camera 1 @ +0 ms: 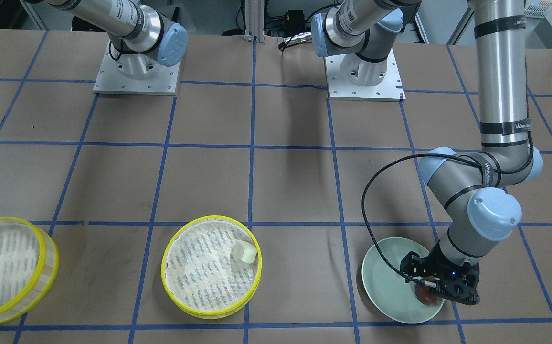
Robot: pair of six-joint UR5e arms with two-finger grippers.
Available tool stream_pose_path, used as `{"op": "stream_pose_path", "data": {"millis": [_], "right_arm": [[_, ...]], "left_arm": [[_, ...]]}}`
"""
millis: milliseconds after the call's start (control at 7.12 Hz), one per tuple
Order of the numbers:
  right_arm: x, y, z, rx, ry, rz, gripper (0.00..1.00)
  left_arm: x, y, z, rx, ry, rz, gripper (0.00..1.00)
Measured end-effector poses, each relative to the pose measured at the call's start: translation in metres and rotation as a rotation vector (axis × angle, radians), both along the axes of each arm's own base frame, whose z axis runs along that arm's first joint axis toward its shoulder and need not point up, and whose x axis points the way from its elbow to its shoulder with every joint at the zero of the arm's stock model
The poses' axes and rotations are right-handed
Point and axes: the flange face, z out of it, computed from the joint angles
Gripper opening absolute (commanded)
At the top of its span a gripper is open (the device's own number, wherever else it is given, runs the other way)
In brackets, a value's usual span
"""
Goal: Stack buns with steamer
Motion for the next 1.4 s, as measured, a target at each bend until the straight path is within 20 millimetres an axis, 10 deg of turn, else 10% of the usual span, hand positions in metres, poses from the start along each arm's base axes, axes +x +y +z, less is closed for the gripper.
{"op": "stream_pose_path", "data": {"millis": [281, 982, 1404], "right_arm": [[-0.004, 0.003, -0.012, 0.021, -0.007, 0.001, 0.33], [-0.006, 0.004, -0.016, 0.029, -0.012, -0.001, 0.01], [-0.005, 0.005, -0.007, 0.023, -0.008, -0.007, 0.00]], "left_arm": [[0.001, 0.000, -0.001, 0.001, 0.006, 0.019, 0.00], [0.005, -0.004, 0.016, -0.028, -0.010, 0.051, 0.00], [0.014, -0.005, 0.031, -0.027, -0.115, 0.013, 0.00]]}}
